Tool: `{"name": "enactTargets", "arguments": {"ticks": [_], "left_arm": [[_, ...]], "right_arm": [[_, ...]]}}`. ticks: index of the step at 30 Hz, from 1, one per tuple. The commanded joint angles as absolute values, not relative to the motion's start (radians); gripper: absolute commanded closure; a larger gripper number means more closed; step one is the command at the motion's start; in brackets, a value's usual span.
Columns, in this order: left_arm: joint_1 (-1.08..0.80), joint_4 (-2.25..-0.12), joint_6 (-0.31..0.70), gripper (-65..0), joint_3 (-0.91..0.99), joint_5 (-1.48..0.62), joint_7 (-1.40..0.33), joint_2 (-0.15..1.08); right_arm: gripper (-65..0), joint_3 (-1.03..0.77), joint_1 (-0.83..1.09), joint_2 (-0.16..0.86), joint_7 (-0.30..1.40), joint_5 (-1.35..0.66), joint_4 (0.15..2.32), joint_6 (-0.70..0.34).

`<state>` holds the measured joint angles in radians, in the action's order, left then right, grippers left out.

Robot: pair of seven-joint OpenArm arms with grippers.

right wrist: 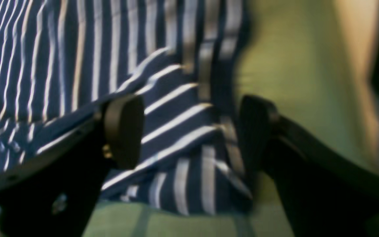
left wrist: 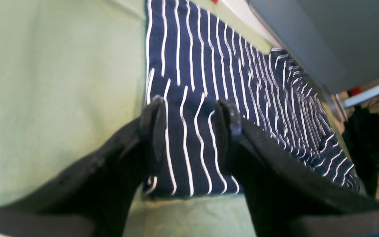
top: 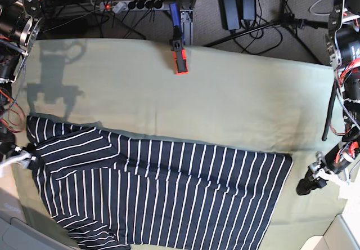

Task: Fold the T-shirt properly
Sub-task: 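Drag the folded shirt back toward the clamps with both grippers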

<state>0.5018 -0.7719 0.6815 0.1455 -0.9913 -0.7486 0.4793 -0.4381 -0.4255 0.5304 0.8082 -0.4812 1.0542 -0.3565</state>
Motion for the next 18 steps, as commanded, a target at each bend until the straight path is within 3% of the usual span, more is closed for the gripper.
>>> {"name": "enactTargets", "arguments": {"ticks": [1,8,18], "left_arm": [[0.524,-0.786,0.698,-27.6,0.148,-1.015,-0.738,0.491],[0.445,-0.786,0.698,-27.6,0.148,-1.104,-0.788,0.479],[0.404,-0.790,0.698,-27.6,0.148,-1.141,-0.817,0.452]], "right_arm": [[-44.7,-0.470,-0.428,0.566,0.794,-0.490,1.063,-0.362],[-44.7,-0.542,-0.285,0.614,0.782,-0.567,1.015,-0.362],[-44.7,-0.541,-0.243,0.510,0.756,-0.610,1.013,-0.367]]}}
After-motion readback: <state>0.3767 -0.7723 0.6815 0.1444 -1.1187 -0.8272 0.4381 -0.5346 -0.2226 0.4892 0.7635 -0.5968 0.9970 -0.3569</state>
